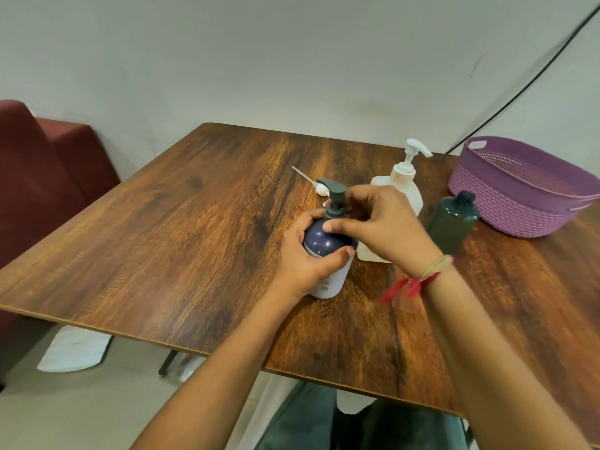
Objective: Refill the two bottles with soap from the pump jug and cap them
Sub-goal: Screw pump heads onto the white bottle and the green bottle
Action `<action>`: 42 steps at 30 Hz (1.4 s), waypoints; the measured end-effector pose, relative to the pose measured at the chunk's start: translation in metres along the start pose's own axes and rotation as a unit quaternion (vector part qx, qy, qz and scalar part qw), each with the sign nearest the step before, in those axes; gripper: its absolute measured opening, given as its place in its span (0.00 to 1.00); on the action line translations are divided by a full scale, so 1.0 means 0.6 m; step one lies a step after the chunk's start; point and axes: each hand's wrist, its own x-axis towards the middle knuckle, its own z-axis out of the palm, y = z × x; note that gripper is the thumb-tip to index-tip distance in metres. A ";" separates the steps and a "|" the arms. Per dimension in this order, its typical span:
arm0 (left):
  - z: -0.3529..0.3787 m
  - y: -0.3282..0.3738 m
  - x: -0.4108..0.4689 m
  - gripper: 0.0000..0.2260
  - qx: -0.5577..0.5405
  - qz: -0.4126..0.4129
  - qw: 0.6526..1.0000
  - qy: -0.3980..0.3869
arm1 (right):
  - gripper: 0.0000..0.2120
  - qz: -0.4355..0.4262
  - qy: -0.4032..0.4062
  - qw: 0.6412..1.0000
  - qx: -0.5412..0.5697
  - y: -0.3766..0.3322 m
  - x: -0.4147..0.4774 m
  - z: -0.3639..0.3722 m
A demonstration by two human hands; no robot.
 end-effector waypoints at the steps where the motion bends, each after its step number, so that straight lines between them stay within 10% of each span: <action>1: 0.000 0.001 0.000 0.27 -0.004 0.002 1.000 0.000 | 0.12 0.013 0.017 1.000 0.016 0.003 -0.006 0.009; 9: 0.005 0.000 0.000 0.23 -0.024 0.008 1.000 0.008 | 0.20 0.056 0.222 0.970 -0.083 -0.007 -0.030 0.070; 18: 0.009 0.009 -0.001 0.26 -0.016 0.004 1.000 0.000 | 0.19 0.002 0.064 0.996 0.065 0.021 -0.033 0.035; 26: 0.007 0.000 0.001 0.25 -0.036 -0.002 0.999 0.004 | 0.22 0.059 0.230 0.971 -0.010 0.015 -0.026 0.078; 33: 0.006 0.006 0.000 0.25 -0.007 0.001 1.000 -0.002 | 0.29 0.020 0.093 0.983 0.157 0.015 -0.060 0.062; 42: 0.006 0.010 -0.002 0.26 -0.006 -0.020 1.000 0.000 | 0.23 0.008 0.185 0.966 0.180 0.018 -0.072 0.054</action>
